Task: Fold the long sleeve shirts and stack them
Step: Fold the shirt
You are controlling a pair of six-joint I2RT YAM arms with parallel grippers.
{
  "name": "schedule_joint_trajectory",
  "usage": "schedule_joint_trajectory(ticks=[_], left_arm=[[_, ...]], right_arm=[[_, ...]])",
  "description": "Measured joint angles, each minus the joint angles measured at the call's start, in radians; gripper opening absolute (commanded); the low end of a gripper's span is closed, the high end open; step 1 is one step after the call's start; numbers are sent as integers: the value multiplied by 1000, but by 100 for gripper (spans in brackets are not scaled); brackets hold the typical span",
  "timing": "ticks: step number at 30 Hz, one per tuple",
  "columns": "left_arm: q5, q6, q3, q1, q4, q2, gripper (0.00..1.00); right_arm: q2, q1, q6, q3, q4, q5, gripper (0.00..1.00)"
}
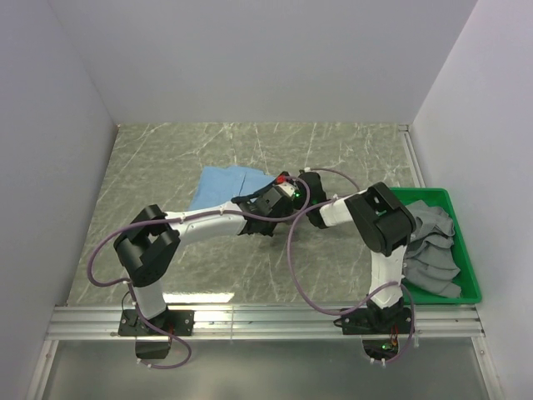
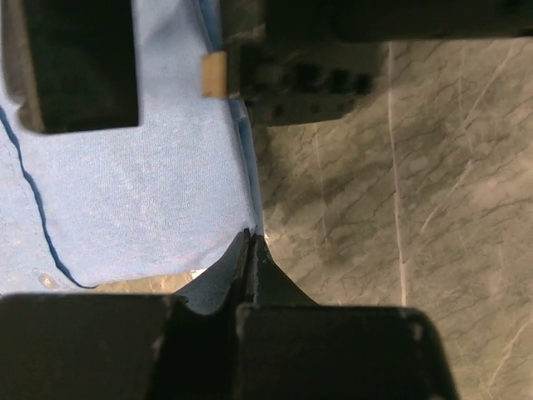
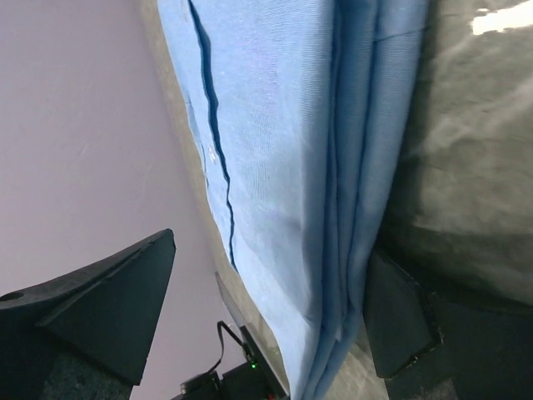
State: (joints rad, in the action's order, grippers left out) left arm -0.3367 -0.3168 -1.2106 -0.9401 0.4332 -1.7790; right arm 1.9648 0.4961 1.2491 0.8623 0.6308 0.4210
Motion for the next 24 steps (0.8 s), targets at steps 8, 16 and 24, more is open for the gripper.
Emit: schedule_joint_trajectory(ticks=[8,16,24], left_arm=[[33,-42,-47,2,16,0,1],[70,-82,-70,4,21,0,17],[97,-121,-50,3,22,37,75]], right_arm=[[62,19,-2,61,14,18,79],[93,21,-52,90,-27,16,34],[89,3,-152,90,-90,19,0]])
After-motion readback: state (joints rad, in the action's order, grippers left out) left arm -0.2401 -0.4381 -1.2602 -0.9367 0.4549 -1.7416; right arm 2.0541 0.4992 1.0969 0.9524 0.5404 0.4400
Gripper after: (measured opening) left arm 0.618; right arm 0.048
